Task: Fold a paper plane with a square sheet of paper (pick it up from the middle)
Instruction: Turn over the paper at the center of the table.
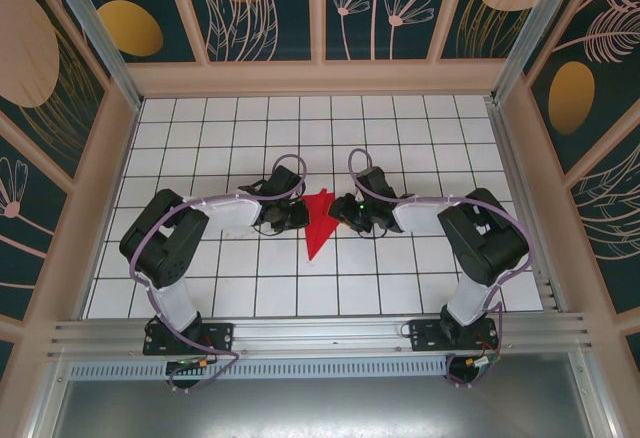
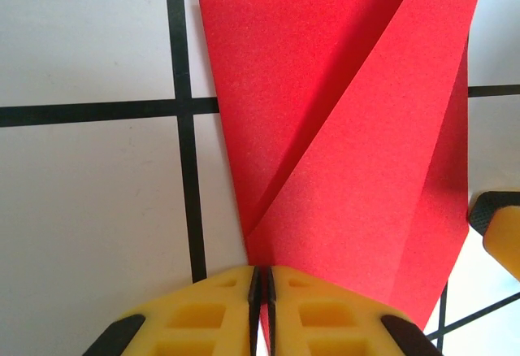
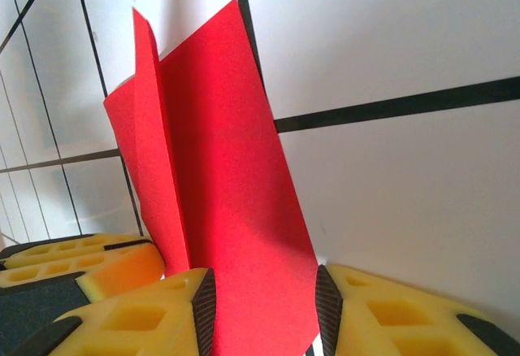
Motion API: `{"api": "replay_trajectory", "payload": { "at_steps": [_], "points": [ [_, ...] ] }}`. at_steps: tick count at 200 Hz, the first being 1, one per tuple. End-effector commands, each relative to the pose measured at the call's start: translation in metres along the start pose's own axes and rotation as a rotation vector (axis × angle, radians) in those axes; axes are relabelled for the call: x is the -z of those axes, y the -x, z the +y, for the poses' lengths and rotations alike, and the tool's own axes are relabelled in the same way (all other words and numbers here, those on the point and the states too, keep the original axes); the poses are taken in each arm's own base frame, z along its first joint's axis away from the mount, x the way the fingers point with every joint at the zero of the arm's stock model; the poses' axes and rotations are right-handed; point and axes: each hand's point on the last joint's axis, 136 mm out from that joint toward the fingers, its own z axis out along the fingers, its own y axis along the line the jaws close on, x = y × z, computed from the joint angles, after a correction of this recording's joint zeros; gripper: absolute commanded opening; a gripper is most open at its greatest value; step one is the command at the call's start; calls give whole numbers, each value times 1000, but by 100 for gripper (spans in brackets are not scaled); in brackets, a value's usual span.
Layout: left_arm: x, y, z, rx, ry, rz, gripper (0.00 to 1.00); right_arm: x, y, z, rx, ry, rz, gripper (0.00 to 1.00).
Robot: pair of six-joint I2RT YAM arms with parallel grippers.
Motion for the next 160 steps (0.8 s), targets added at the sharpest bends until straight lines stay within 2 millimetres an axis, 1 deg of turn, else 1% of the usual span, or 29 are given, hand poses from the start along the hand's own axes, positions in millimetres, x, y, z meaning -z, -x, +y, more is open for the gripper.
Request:
{"api": "replay_trajectory", "payload": {
  "at_steps": [1,17,54,76,113,160],
  "points": [
    [-9,-10,11,-2,25,35,15,4,1,-2,18,-36,-14,41],
    [-10,-10,11,-2,21,35,15,0,-1,-5,12,-39,-8,42],
    [-10,-10,10,1,16,38,15,-13,-13,-9,4,-52,36,42],
    [-11,-12,11,2,17,43,16,-17,-15,-1,6,-15,48,42],
    [-13,-16,15,8,24,50,16,-15,-10,16,21,39,45,42],
    [-13,-17,15,12,21,52,16,-14,-8,28,28,86,46,42]
  ]
}}
